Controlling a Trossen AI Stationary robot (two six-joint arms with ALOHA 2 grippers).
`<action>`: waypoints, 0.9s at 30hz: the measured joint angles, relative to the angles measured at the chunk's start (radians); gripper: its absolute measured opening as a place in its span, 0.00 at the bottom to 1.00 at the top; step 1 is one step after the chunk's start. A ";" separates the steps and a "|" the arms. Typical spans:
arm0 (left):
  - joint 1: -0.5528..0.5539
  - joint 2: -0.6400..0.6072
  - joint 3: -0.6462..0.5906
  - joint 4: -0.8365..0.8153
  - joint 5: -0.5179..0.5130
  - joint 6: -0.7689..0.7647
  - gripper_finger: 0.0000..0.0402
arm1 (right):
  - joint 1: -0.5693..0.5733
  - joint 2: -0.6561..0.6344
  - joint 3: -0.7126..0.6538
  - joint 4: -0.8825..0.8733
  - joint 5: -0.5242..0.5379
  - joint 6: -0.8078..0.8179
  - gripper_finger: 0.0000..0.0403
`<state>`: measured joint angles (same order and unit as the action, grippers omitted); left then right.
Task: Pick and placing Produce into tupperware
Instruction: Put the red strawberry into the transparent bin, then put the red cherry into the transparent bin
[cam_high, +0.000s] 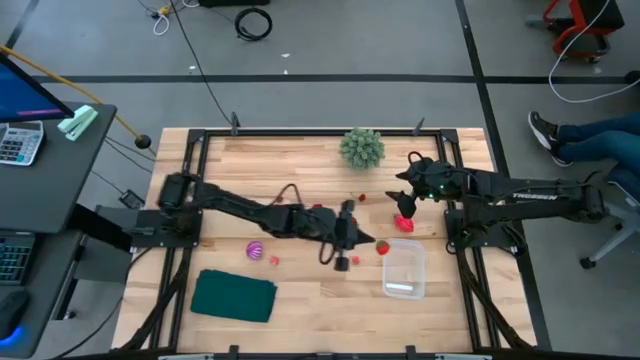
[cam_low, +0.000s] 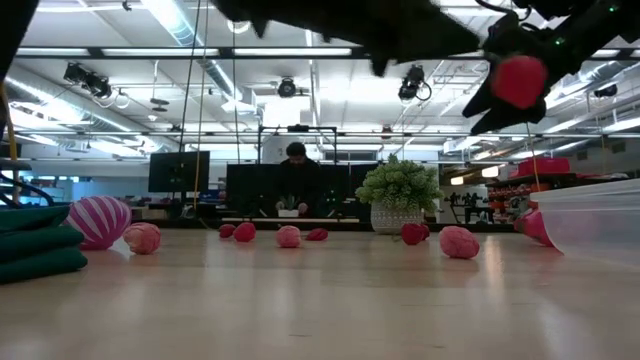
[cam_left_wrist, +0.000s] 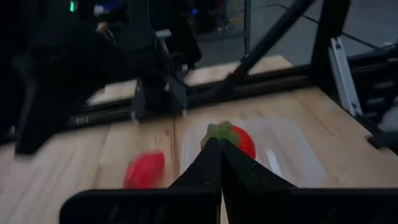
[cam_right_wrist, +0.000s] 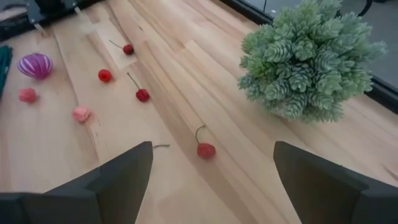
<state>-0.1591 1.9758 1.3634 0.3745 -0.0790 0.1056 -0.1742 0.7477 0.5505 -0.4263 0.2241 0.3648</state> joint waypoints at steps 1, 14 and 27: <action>0.002 0.029 0.030 -0.005 0.007 0.005 0.00 | -0.001 0.002 0.000 -0.002 0.000 -0.003 0.85; 0.017 0.299 0.316 -0.224 0.055 -0.015 0.03 | 0.000 0.005 0.000 0.000 0.000 -0.027 0.85; 0.019 0.280 0.318 -0.284 0.029 0.067 0.22 | 0.000 0.005 0.000 0.000 0.000 -0.027 0.85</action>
<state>-0.1406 2.2555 1.6813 0.0900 -0.0495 0.1723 -0.1743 0.7525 0.5503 -0.4259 0.2237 0.3374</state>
